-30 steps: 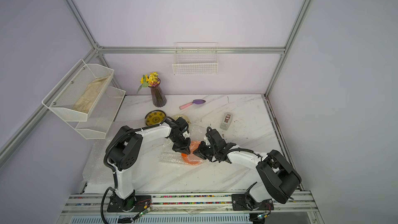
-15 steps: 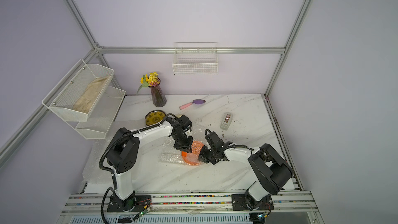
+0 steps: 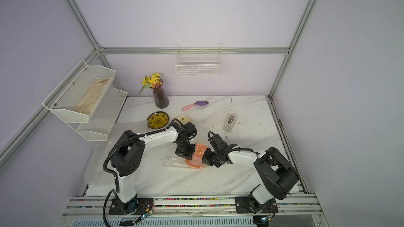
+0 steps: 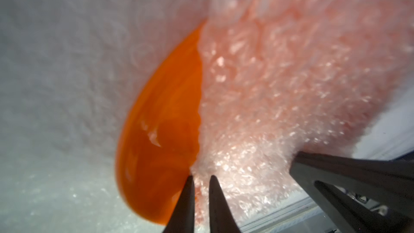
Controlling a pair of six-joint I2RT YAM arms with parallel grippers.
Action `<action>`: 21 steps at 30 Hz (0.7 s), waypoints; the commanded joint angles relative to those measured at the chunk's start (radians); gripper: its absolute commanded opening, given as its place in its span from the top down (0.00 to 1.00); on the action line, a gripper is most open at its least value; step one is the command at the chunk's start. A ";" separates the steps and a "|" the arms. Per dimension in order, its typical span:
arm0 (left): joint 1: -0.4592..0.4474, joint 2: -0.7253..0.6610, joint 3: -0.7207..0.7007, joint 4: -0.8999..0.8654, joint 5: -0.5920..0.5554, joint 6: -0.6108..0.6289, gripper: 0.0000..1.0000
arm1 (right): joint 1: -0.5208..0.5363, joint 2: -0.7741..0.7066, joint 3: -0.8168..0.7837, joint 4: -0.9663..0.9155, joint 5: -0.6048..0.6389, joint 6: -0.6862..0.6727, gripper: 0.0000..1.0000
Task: Wrap dinner plates in bubble wrap
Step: Wrap the plate in the bubble wrap.
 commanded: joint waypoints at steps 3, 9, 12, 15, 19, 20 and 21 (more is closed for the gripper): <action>0.021 0.010 -0.033 -0.009 -0.035 0.042 0.85 | 0.079 -0.033 -0.086 -0.046 0.044 0.096 1.00; 0.029 -0.015 -0.002 -0.043 -0.053 0.052 0.85 | 0.111 -0.034 -0.084 -0.045 0.061 0.111 1.00; 0.026 -0.071 0.054 -0.088 -0.056 0.040 0.84 | 0.111 -0.018 -0.085 -0.038 0.080 0.117 1.00; 0.008 -0.134 0.095 -0.103 -0.028 0.018 0.83 | 0.111 -0.004 -0.085 -0.014 0.084 0.132 1.00; -0.041 -0.140 0.081 -0.087 0.066 -0.005 0.83 | 0.113 0.003 -0.084 -0.008 0.085 0.137 1.00; -0.049 -0.134 0.064 -0.076 0.076 -0.010 0.83 | 0.112 0.003 -0.082 -0.011 0.086 0.136 1.00; -0.056 -0.126 0.042 -0.057 0.081 -0.020 0.83 | 0.111 0.003 -0.082 -0.013 0.086 0.136 1.00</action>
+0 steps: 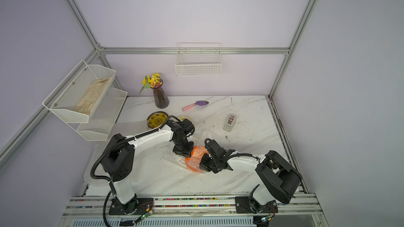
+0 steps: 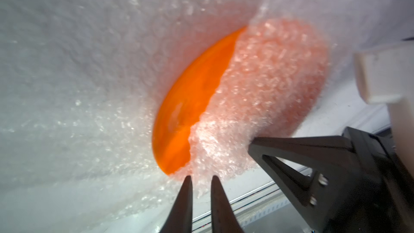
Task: Wrap dinner plates in bubble wrap
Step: Wrap the plate in the bubble wrap.
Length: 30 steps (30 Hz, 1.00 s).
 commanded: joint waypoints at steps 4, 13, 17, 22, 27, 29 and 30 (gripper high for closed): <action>-0.034 0.023 -0.059 0.085 0.082 -0.049 0.84 | 0.010 0.025 -0.021 -0.077 0.041 0.030 1.00; -0.033 0.111 -0.153 0.139 0.043 -0.037 0.85 | -0.031 -0.083 0.041 -0.110 0.039 -0.039 0.83; -0.033 0.121 -0.172 0.144 0.031 -0.037 0.85 | -0.172 -0.157 0.045 -0.110 -0.013 -0.149 0.50; -0.033 0.122 -0.179 0.145 0.035 -0.034 0.85 | -0.403 -0.105 0.076 -0.050 -0.142 -0.326 0.38; -0.033 0.125 -0.181 0.145 0.037 -0.030 0.85 | -0.483 0.081 0.143 0.071 -0.230 -0.387 0.33; -0.033 0.128 -0.180 0.145 0.038 -0.029 0.85 | -0.485 0.161 0.173 0.111 -0.240 -0.378 0.33; -0.033 0.128 -0.180 0.144 0.039 -0.029 0.85 | -0.487 0.194 0.186 0.128 -0.235 -0.375 0.34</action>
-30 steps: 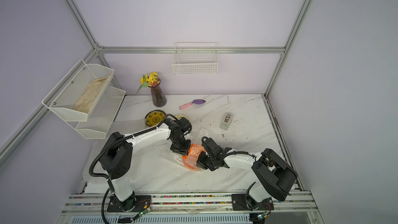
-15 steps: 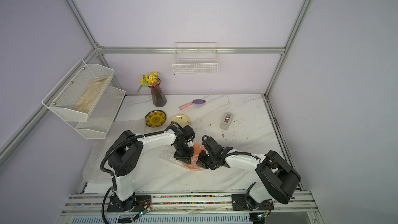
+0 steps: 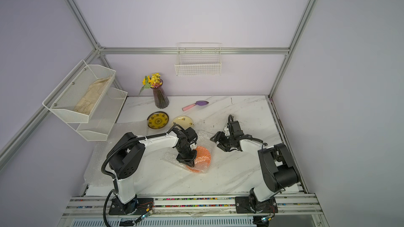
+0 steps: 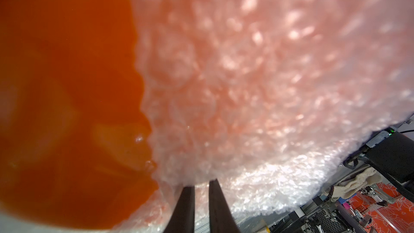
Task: Wrap dinner plates in bubble wrap
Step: Wrap the plate in the bubble wrap.
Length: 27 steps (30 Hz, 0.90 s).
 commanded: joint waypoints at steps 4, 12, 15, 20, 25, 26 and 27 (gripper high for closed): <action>-0.002 0.035 -0.070 0.005 -0.067 -0.008 0.85 | -0.025 0.138 0.067 0.150 -0.016 -0.027 0.41; -0.002 0.022 -0.079 -0.002 -0.079 -0.008 0.85 | -0.085 0.132 0.089 0.139 -0.030 -0.065 0.87; 0.001 0.022 -0.068 -0.019 -0.104 0.001 0.85 | -0.084 0.063 0.067 0.069 -0.019 -0.103 1.00; 0.019 0.031 -0.024 -0.069 -0.169 0.025 0.85 | -0.085 -0.137 -0.045 -0.105 0.012 -0.172 1.00; 0.040 0.041 0.015 -0.106 -0.192 0.064 0.85 | -0.080 -0.439 -0.179 -0.277 0.053 -0.177 1.00; 0.042 0.043 0.021 -0.111 -0.190 0.076 0.85 | -0.074 -0.509 -0.199 -0.317 0.061 -0.170 1.00; 0.042 0.045 0.026 -0.116 -0.190 0.086 0.85 | -0.072 -0.576 -0.217 -0.344 0.064 -0.158 1.00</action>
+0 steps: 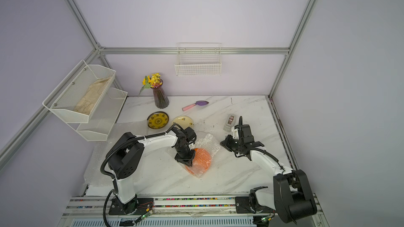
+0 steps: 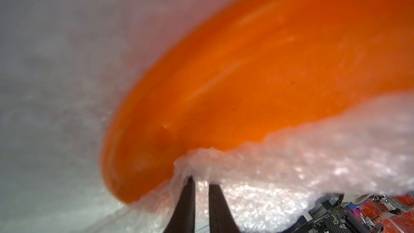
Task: Wrap dinner plates in bubble wrap
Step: Wrap the plate in the bubble wrap.
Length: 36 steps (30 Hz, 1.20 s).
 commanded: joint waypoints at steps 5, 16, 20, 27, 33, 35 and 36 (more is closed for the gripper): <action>0.018 0.062 0.040 -0.088 -0.140 0.083 0.85 | 0.107 -0.339 -0.099 -0.163 0.043 0.113 1.00; 0.018 0.076 0.066 -0.090 -0.129 0.084 0.85 | 0.546 0.045 -0.008 0.189 0.179 0.314 1.00; 0.018 0.067 0.066 -0.089 -0.139 0.080 0.85 | 0.638 0.218 0.012 0.291 0.195 0.364 1.00; 0.020 0.019 0.077 -0.085 -0.169 0.067 0.85 | 0.680 0.358 -0.011 0.300 0.253 0.450 1.00; 0.021 -0.086 0.181 -0.165 -0.213 0.027 0.84 | 0.679 0.372 -0.039 0.246 0.270 0.497 1.00; 0.019 -0.131 0.205 -0.166 -0.168 -0.007 0.84 | 0.680 0.375 -0.044 0.247 0.266 0.505 1.00; 0.013 -0.152 0.200 -0.146 -0.132 -0.030 0.83 | 0.680 0.377 -0.044 0.245 0.265 0.506 1.00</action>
